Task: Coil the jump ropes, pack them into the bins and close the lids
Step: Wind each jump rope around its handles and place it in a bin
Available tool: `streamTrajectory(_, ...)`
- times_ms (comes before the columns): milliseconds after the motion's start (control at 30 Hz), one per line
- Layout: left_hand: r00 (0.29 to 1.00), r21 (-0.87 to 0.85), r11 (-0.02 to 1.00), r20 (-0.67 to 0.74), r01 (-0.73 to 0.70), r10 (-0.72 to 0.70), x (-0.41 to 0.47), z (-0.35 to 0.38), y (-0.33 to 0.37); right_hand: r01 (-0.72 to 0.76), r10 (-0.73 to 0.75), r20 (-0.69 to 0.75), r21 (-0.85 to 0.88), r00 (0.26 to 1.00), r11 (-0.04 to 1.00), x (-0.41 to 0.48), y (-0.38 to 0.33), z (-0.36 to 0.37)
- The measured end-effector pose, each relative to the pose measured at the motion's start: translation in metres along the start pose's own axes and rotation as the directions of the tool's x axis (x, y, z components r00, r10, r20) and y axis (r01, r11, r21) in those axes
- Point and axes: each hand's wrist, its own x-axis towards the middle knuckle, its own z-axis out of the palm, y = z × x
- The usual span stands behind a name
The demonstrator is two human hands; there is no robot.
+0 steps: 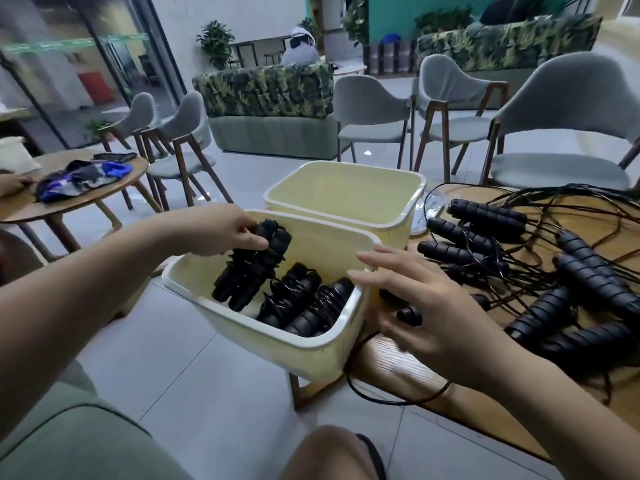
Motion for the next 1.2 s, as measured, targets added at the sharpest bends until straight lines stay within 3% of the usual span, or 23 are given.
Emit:
streamTrajectory(100, 1.000, 0.195, 0.981, 0.001, 0.001, -0.001, 0.003, 0.003, 0.001, -0.009, 0.008, 0.015, 0.018, 1.000, 1.000, 0.000, 0.000, -0.002)
streamTrajectory(267, 0.998, 0.287, 0.958, 0.051, 0.007, -0.022, 0.010, 0.024, 0.003, -0.009, 0.009, 0.007, 0.034, 1.000, 0.999, 0.000, 0.000, -0.002)
streamTrajectory(400, 1.000, 0.255, 0.967, 0.007, 0.011, -0.013, 0.018, 0.033, 0.003, -0.004, 0.003, 0.014, 0.046, 1.000, 0.999, 0.000, 0.000, -0.002)
streamTrajectory(533, 1.000, 0.008, 1.000, 0.021, -0.019, 0.019, 0.019, 0.036, -0.007, -0.010, 0.010, 0.009, 0.055, 1.000, 0.998, 0.000, -0.001, 0.000)
streamTrajectory(667, 0.998, 0.192, 0.980, 0.027, -0.055, 0.051, 0.025, 0.051, -0.012, -0.005, 0.005, 0.014, 0.043, 1.000, 0.999, -0.002, -0.001, 0.001)
streamTrajectory(867, 0.989, 0.196, 0.977, -0.099, -0.087, 0.108, 0.028, 0.052, -0.012, -0.028, 0.026, 0.039, 0.050, 0.999, 0.998, -0.004, -0.001, 0.000)
streamTrajectory(1033, 0.959, 0.029, 0.991, -0.251, -0.128, 0.131, 0.016, 0.035, 0.010, -0.017, 0.015, 0.052, 0.036, 0.999, 0.999, -0.006, -0.005, -0.003)
streamTrajectory(1200, 0.911, -0.264, 0.936, -0.395, -0.234, 0.117, -0.006, 0.017, 0.062, -0.059, 0.053, 0.069, 0.085, 0.996, 0.995, -0.011, -0.007, -0.015)
